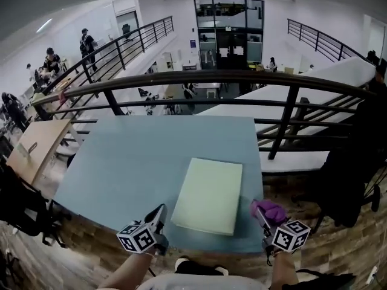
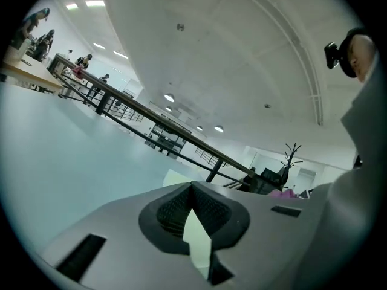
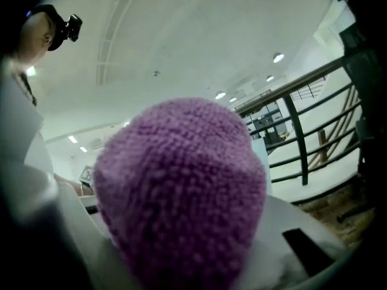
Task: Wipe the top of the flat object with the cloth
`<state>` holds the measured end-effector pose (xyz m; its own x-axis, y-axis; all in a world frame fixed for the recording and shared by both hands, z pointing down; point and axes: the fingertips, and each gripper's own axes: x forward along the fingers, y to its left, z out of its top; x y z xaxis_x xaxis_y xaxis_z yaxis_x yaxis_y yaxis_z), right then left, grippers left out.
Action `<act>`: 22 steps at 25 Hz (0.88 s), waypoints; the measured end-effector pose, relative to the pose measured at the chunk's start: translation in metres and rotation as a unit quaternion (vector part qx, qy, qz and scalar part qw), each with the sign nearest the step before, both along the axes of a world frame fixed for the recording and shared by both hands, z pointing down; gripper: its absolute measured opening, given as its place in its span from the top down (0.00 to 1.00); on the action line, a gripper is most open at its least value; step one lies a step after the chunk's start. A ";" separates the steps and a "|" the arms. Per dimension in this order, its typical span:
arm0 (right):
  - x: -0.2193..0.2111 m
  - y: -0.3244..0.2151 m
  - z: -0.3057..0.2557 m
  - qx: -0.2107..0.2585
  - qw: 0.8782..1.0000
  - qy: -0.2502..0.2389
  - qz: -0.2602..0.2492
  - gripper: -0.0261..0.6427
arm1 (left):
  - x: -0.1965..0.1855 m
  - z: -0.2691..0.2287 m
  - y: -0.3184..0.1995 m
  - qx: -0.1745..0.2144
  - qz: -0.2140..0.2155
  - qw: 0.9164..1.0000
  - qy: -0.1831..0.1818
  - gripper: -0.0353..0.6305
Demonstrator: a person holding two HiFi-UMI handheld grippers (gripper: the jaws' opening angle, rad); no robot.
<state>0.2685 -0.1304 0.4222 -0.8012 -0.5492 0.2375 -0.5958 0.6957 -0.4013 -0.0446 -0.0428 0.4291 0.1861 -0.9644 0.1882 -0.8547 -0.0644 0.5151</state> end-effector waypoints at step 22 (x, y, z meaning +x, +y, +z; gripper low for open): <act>-0.012 0.167 -0.069 0.087 0.994 0.069 0.013 0.91 | 0.034 -0.099 0.170 0.117 0.050 0.992 -0.001 0.95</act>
<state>0.2568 0.0370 0.3531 -0.7531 -0.6114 0.2430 -0.6549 0.7317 -0.1890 -0.0109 0.1276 0.3303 0.2836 -0.9582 -0.0389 -0.8385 -0.2675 0.4747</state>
